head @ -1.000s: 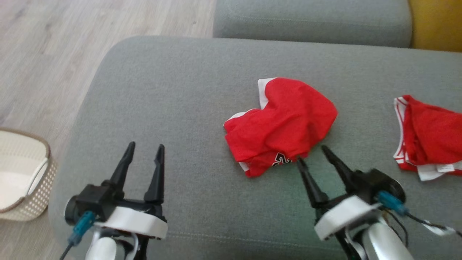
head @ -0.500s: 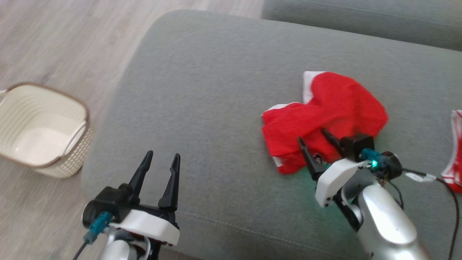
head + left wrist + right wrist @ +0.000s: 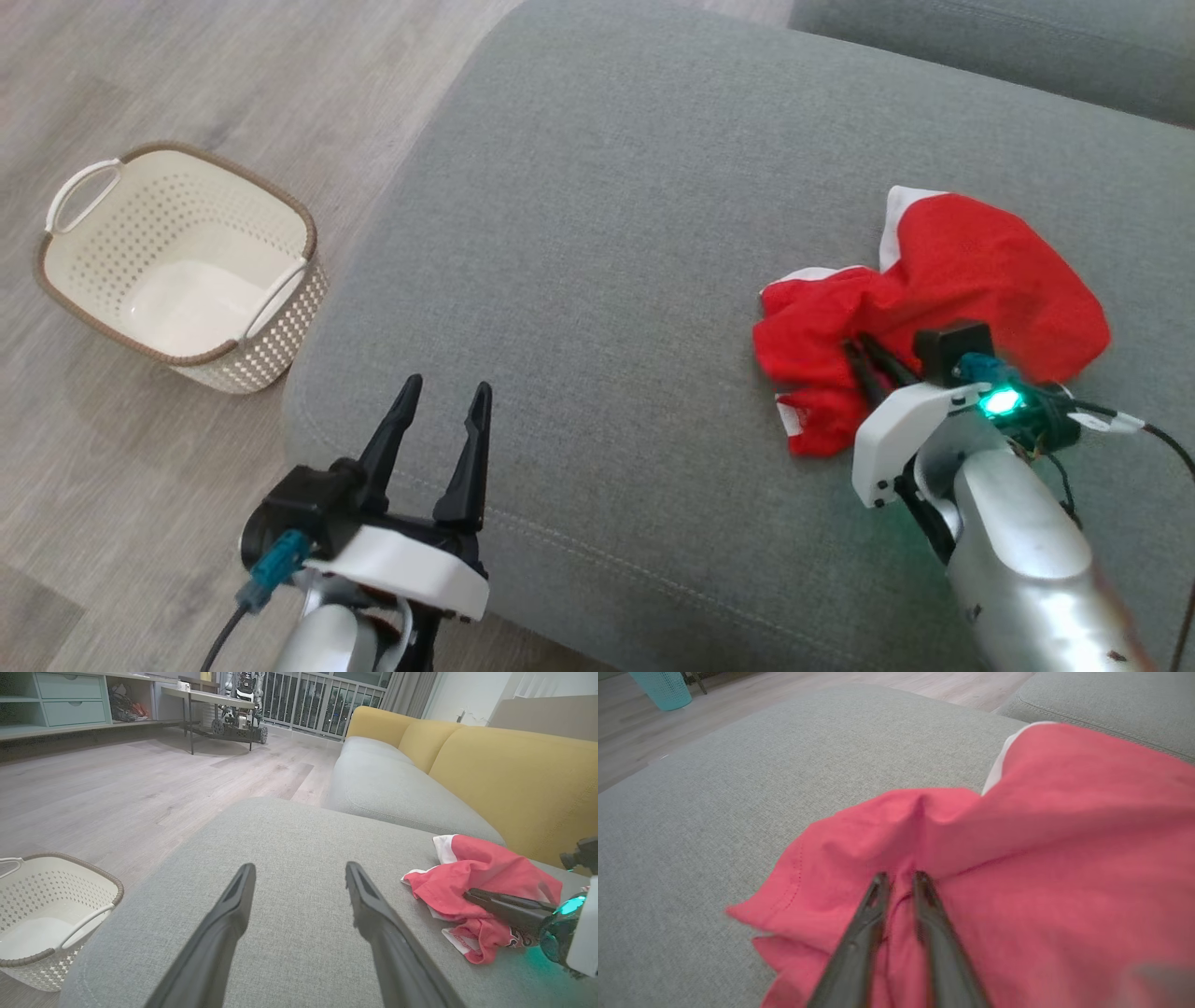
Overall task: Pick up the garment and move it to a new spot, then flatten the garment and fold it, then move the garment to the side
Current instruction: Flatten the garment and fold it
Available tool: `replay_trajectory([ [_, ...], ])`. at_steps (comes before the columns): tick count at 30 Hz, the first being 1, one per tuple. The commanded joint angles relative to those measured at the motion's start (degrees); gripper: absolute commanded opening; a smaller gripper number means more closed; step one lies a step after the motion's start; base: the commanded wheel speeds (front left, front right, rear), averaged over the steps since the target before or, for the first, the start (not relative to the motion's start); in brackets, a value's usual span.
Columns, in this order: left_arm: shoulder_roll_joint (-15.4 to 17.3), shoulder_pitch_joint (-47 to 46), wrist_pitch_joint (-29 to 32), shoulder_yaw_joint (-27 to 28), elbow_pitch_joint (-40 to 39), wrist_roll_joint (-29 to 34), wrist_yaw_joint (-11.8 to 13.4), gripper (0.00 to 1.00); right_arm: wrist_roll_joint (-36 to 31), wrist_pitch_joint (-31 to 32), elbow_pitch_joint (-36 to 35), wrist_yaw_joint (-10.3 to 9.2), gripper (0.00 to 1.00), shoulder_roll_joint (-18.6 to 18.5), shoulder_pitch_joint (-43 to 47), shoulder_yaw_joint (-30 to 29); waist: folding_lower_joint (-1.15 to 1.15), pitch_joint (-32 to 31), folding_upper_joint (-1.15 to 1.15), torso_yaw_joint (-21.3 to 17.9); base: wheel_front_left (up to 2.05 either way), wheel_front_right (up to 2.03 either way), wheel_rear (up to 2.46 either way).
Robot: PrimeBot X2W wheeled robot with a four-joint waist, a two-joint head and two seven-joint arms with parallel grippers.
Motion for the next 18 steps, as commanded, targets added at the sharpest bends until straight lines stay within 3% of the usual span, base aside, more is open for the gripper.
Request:
replay_trajectory([
  [1,0.03,-2.42,-0.51,1.63,-1.82,-0.15,0.45,1.0,-0.94,-0.87,-0.6,-0.02,0.0,0.42,-2.59,0.42,0.0,0.02,0.0,0.29,0.0,0.0,0.0],
  [5,0.03,-2.52,-0.51,1.79,-1.75,-0.06,0.69,1.0,-0.66,-2.16,1.03,-0.02,0.0,0.42,-3.66,0.45,0.0,-0.47,0.0,0.4,0.0,0.0,0.0],
  [9,0.03,-2.33,-0.51,1.97,-1.48,0.23,0.68,1.0,3.7,-4.22,0.93,-0.02,0.0,0.42,-4.95,4.16,0.0,-1.7,0.0,-0.02,0.0,0.0,0.0],
  [17,0.03,-1.29,-0.51,1.83,-0.74,1.16,0.34,1.0,22.27,-6.47,-7.23,-0.02,0.0,0.42,-10.03,17.54,0.0,-5.83,0.0,-1.31,0.0,0.0,0.0],
  [18,0.03,-0.86,-0.51,2.05,-0.61,1.47,0.25,1.0,27.38,-6.71,-9.95,-0.02,0.0,0.42,-11.72,19.88,0.0,-6.91,0.0,-1.64,0.0,0.0,0.0],
])
